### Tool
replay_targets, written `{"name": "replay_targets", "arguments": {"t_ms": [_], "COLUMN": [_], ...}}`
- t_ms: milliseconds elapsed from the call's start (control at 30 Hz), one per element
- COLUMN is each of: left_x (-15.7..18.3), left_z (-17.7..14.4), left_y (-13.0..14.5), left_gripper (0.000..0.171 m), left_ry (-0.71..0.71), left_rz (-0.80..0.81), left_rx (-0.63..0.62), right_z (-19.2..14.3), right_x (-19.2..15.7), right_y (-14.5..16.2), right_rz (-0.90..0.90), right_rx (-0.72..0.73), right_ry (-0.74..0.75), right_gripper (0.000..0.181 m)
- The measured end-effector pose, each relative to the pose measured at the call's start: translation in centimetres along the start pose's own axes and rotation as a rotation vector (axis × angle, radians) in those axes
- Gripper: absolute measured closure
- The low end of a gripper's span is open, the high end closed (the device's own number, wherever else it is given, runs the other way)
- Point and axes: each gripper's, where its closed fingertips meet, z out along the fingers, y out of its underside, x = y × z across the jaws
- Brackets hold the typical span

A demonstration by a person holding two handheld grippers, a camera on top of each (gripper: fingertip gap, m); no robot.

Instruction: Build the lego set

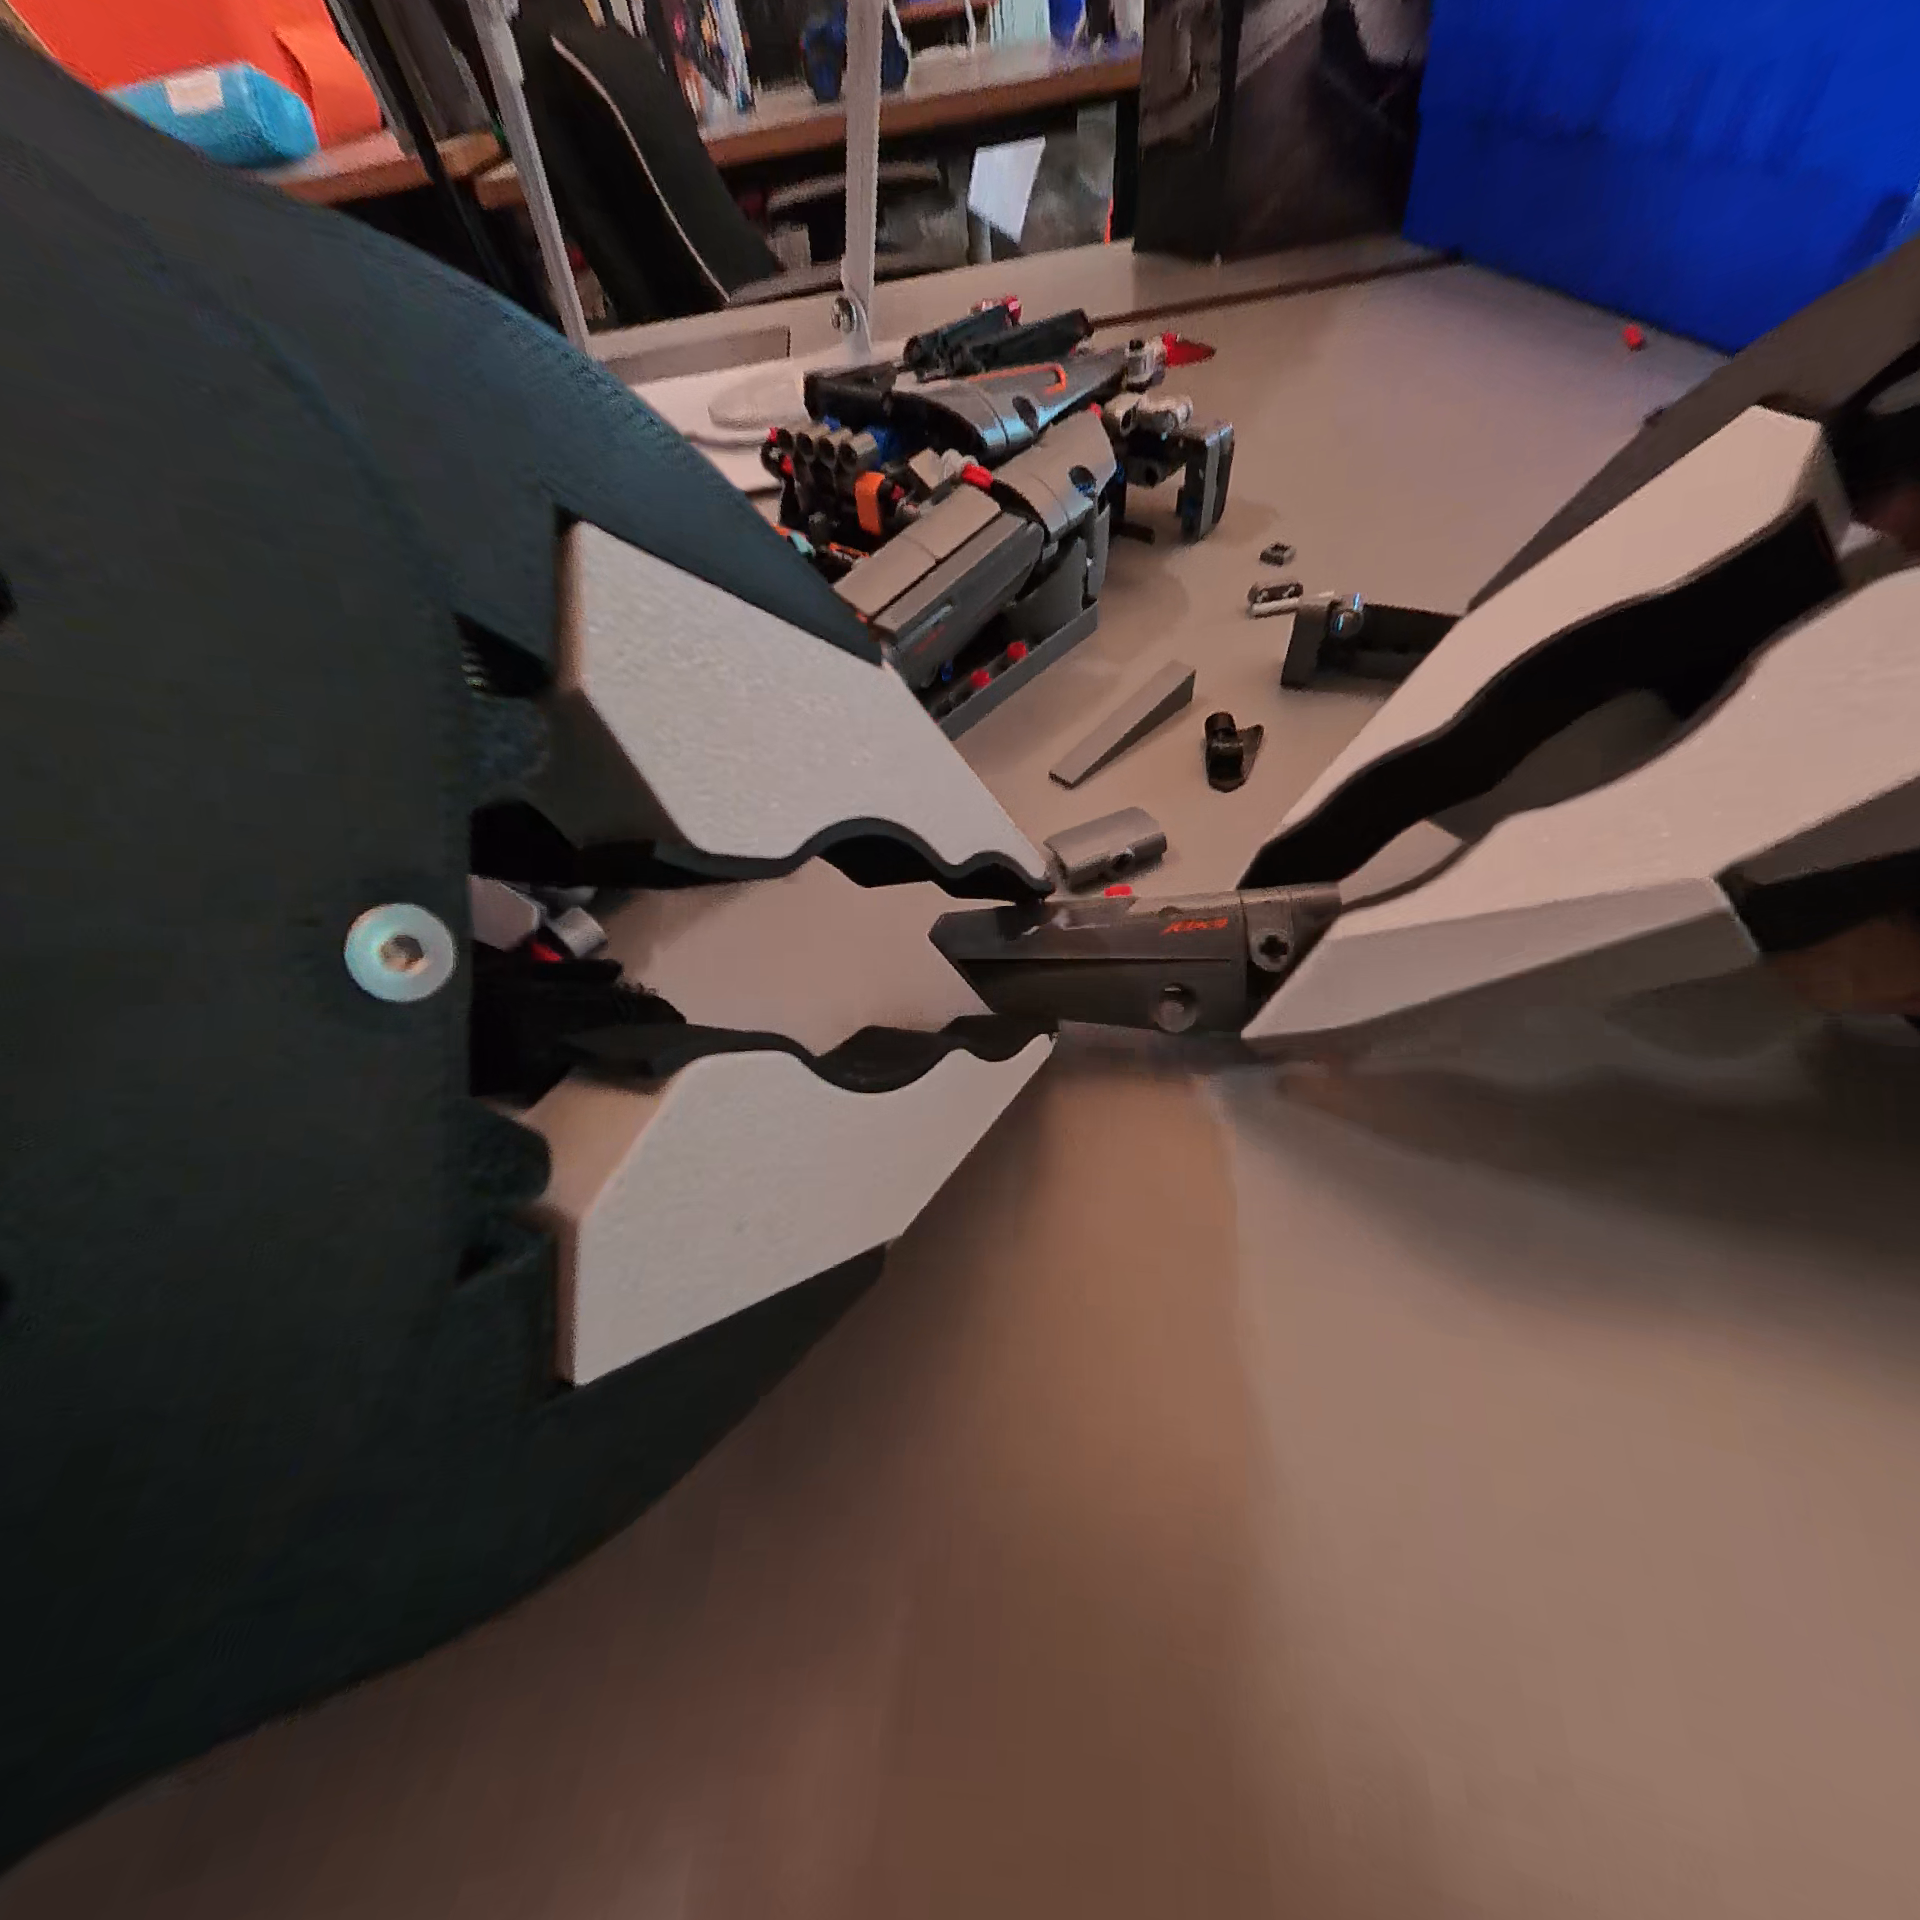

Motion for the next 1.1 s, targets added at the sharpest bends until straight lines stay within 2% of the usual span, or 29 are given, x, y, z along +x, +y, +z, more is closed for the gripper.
{"name": "replay_targets", "arguments": {"t_ms": [333,500,567,767,933,1033,1100], "left_x": [-4.2,-7.2,-7.9,-9.9,-11.1,-11.5,-11.7], "left_z": [-2.1,-3.7,-4.2,-5.7,-5.5,-5.2,-5.3], "left_y": [0.4,0.9,1.0,0.2,-1.0,-1.9,-2.7], "left_gripper": [0.151,0.13,0.129,0.12,0.117,0.117,0.122], "left_ry": [-0.218,-0.324,-0.338,-0.307,-0.239,-0.163,-0.116], "left_rz": [-0.073,-0.198,-0.265,-0.57,-0.719,-0.815,-0.845], "left_rx": [0.002,0.036,0.066,0.249,0.359,0.438,0.502], "right_z": [-2.2,-3.7,-4.3,-6.9,-7.8,-7.7,-7.7], "right_x": [1.4,2.6,3.4,3.8,4.2,4.0,3.8], "right_y": [-4.4,-6.6,-6.9,-8.6,-9.0,-9.3,-9.3], "right_rz": [-0.029,-0.045,-0.057,-0.157,-0.36,-0.402,-0.41], "right_rx": [0.174,0.277,0.302,0.474,0.453,0.45,0.454], "right_ry": [0.013,0.041,0.085,0.206,0.438,0.485,0.477], "right_gripper": [0.164,0.164,0.164,0.163,0.164,0.164,0.164]}}
